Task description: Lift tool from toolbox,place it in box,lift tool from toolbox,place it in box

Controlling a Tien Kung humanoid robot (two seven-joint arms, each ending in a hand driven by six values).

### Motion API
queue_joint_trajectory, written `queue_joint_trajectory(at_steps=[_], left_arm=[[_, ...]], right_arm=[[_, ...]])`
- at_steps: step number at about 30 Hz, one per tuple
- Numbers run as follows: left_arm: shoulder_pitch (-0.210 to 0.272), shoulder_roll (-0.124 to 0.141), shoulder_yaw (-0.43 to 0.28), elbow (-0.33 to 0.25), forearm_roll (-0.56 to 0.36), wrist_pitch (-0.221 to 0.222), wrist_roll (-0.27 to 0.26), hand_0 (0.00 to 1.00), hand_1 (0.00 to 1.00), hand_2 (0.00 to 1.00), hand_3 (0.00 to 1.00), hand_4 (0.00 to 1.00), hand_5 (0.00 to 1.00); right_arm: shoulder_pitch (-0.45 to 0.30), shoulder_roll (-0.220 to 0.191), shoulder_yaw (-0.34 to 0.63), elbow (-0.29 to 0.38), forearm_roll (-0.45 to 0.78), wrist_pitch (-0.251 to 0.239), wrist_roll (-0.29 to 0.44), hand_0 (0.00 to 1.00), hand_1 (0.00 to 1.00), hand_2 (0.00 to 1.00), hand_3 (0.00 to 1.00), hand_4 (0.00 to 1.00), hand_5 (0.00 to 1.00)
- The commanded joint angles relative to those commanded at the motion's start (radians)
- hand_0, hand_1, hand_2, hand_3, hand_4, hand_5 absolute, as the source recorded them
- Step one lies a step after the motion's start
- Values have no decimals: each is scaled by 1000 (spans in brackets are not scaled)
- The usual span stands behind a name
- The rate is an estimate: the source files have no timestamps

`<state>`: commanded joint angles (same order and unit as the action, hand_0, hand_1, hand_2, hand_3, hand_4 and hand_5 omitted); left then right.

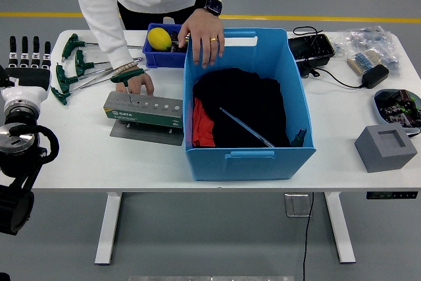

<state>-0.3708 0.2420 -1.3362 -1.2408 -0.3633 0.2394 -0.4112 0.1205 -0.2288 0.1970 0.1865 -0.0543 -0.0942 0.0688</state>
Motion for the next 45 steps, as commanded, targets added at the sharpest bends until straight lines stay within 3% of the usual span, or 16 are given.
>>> queue_joint_trajectory(at_steps=[5,9,14,27,36,45], left_arm=[[3,4,22,9,2,-9,12,819,822,902,828,760,724],[20,9,43,-1,10,-22,32,816,813,899,803,762,726],[50,-14,49,-22,15,-27,43,815,811,898,798,763,726],[156,-43,76,-116,19,-13,47,812,805,887,790,763,713],[229,-53,128,-193,17,-7,72,810,805,884,795,765,714],[257,-53,162,-204,35,-7,101,807,790,874,815,769,716]], right_arm=[[-6,-27,17,-2,-9,-2,1,683,655,710,571,783,730],[-14,-26,25,-2,-12,0,0,682,655,711,571,782,729],[-27,-10,34,3,-23,3,-1,681,655,709,571,782,731],[-28,0,53,3,-38,2,0,682,654,710,571,783,731],[-18,3,60,4,-42,2,0,682,654,710,571,782,731],[-13,3,59,4,-40,2,1,682,654,710,571,782,731]])
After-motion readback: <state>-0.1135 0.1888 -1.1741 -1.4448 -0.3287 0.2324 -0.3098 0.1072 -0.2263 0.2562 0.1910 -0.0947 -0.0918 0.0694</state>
